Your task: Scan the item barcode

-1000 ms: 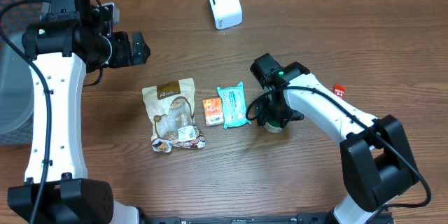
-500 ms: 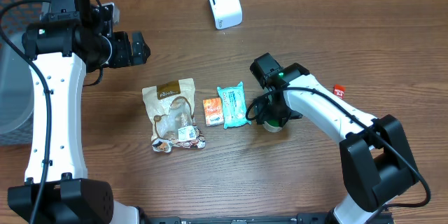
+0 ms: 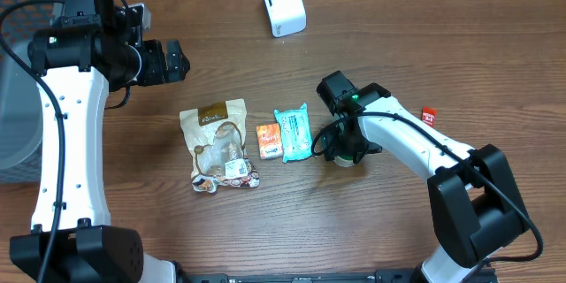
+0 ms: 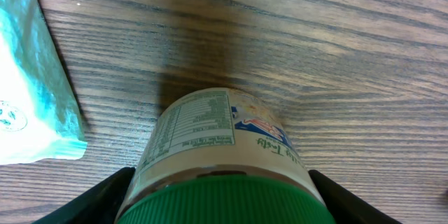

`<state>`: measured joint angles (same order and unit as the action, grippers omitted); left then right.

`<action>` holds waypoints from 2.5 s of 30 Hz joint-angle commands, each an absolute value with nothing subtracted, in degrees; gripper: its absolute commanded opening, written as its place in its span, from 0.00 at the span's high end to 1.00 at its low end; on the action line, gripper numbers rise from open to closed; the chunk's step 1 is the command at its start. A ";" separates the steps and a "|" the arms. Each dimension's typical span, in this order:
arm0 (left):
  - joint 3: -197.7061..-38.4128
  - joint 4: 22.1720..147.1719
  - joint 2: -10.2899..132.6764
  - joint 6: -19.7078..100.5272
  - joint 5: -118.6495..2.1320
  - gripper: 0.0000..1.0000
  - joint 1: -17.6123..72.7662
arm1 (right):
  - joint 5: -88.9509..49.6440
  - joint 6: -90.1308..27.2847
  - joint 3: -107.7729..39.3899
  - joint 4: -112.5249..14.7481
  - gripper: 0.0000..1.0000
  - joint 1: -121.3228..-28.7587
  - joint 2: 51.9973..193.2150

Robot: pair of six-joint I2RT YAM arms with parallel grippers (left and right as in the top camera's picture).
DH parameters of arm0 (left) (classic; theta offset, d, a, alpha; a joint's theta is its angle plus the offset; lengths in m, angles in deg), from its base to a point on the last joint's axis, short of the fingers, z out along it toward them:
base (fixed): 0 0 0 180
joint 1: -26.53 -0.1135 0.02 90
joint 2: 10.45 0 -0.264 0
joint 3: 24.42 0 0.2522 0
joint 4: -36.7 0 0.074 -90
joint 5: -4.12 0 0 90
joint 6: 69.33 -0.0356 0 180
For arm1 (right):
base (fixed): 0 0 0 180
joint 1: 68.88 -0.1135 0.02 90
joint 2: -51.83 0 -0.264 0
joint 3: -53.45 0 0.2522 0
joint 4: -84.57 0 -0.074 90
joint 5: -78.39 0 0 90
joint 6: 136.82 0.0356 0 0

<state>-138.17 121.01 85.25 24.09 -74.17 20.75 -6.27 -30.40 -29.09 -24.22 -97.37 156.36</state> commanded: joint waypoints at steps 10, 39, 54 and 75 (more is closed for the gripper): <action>-137.77 120.92 85.51 24.05 -74.30 0.00 20.55 | -6.38 -30.81 -28.72 -24.55 0.28 -96.97 156.87; -137.75 120.92 85.51 24.05 -74.30 0.00 20.55 | -6.16 -30.81 -27.75 -26.43 0.23 -96.86 157.46; -137.75 120.92 85.51 24.05 -74.30 0.00 20.55 | -6.16 -30.83 -25.13 -29.16 0.23 -96.86 157.46; -137.75 120.92 85.51 24.05 -74.30 0.00 20.55 | -4.10 -30.83 -25.13 -30.85 0.12 -96.86 157.46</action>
